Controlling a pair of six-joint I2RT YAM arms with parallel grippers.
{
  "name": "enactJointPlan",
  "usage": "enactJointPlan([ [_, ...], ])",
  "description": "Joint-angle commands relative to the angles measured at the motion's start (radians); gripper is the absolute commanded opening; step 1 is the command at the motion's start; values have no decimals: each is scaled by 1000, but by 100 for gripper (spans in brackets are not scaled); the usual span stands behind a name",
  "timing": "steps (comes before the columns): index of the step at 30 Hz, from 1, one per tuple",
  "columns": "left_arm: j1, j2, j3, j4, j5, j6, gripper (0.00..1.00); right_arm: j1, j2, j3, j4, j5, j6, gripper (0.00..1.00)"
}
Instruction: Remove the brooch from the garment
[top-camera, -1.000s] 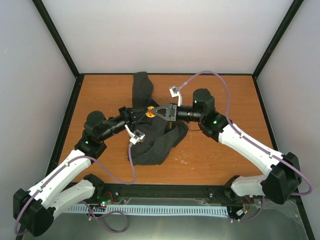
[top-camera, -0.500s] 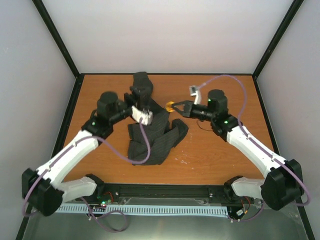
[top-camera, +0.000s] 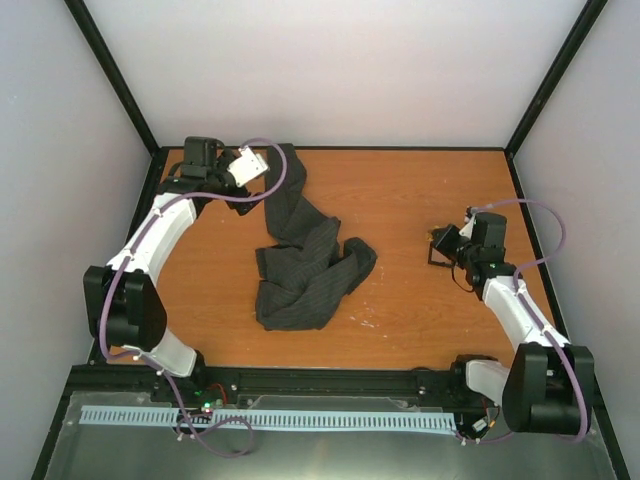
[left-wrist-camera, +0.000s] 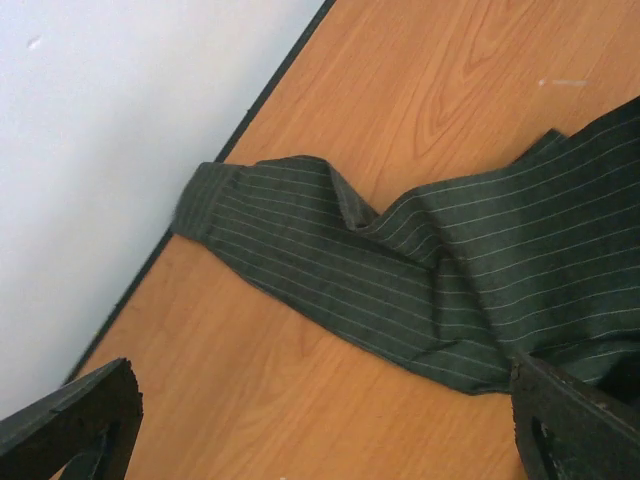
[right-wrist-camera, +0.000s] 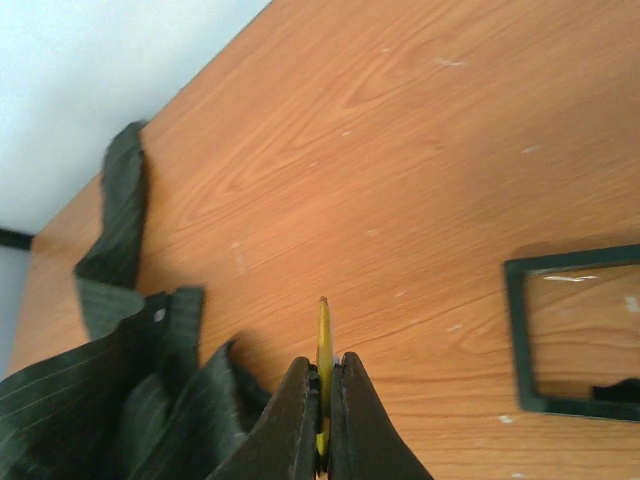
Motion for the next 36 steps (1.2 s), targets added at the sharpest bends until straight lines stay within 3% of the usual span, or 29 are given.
enactJointPlan([
  [1,19,-13,29,-53,113,-175,100,-32,28,-18,13,115,-38,3],
  [6,64,-10,-10,-36,188,-270,100,-64,79,-46,37,130,-42,3],
  [19,337,53,-80,153,338,-586,100,-89,177,-73,70,138,-74,3],
  [36,361,-2,-252,291,317,-602,100,-101,332,-1,110,95,-104,5],
])
